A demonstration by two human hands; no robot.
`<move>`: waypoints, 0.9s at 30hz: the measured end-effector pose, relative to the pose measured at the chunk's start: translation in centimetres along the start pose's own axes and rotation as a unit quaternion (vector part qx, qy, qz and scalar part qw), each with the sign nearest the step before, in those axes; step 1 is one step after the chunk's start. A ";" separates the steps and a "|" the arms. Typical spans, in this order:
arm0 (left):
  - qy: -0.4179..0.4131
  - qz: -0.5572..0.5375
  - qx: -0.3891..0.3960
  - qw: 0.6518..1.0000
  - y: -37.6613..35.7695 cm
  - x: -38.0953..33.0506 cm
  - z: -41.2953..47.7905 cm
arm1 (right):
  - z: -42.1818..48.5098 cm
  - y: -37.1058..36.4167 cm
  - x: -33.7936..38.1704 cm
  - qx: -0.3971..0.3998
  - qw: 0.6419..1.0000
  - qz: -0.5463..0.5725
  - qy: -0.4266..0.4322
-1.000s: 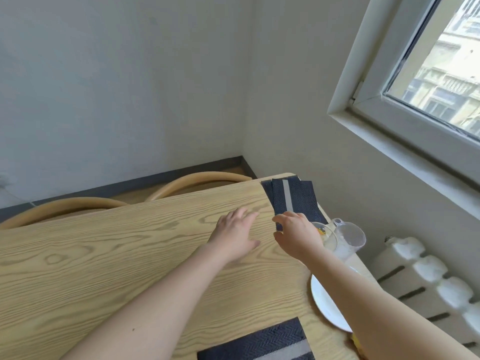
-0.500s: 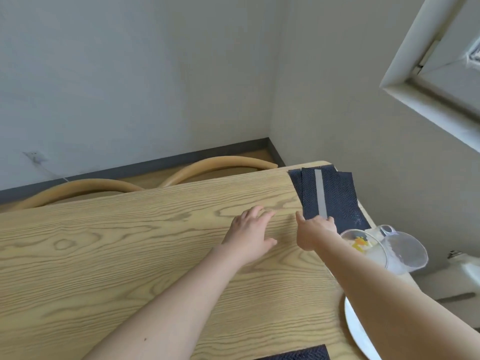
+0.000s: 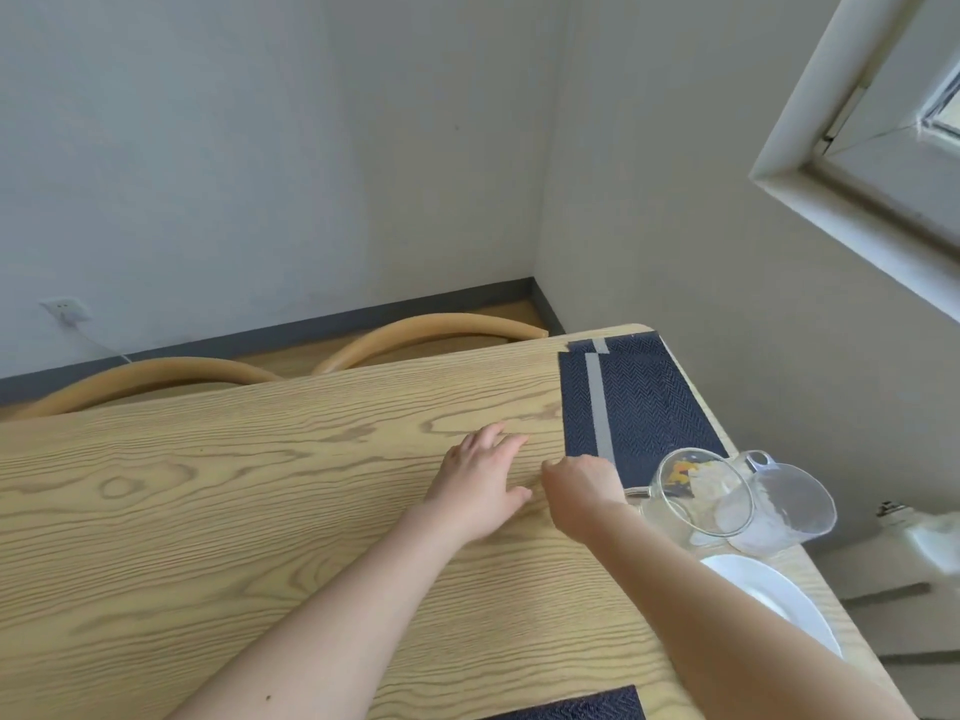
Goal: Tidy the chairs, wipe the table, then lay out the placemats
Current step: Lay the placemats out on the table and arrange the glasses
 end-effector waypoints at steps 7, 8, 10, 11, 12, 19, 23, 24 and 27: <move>-0.006 0.004 -0.005 1.000 -0.3 0.8 -0.4 | 0.5 -2.3 -0.4 -0.048 0.989 0.096 -0.099; -0.002 0.004 -0.004 1.000 -0.3 1.2 -0.4 | 0.5 -2.8 -0.7 -0.033 0.988 0.096 -0.117; 0.007 0.006 -0.002 1.000 -0.5 1.8 -0.6 | 0.4 -3.4 -0.9 -0.020 0.988 0.094 -0.123; 0.011 0.005 0.000 1.000 -0.6 2.0 -0.6 | 0.4 -3.5 -0.9 -0.027 0.989 0.090 -0.113; 0.012 0.003 0.000 1.000 -0.6 2.2 -0.7 | 0.4 -3.4 -0.8 -0.034 0.991 0.082 -0.102; 0.016 0.000 0.001 1.000 -0.7 3.1 -1.7 | -1.0 -3.1 -0.3 -0.055 0.994 0.048 -0.079; 0.025 -0.002 0.003 1.000 -0.6 4.3 -2.3 | -2.2 -2.7 0.2 -0.053 0.994 0.067 -0.072; 0.027 -0.002 0.003 1.000 -0.6 4.5 -2.4 | -2.5 -2.6 0.1 -0.056 0.993 0.072 -0.073; 0.029 -0.002 0.005 1.000 -0.5 5.2 -2.9 | -3.2 -2.1 0.3 -0.064 0.992 0.083 -0.075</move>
Point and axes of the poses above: each hand's wrist, its own z-axis towards the middle knuckle, its own y-axis out of the back of the hand, x = y × z, the point moved 7 cm from there along z, towards the middle knuckle, and after that the axes turned 5 degrees about y, right-handed, at the moved point
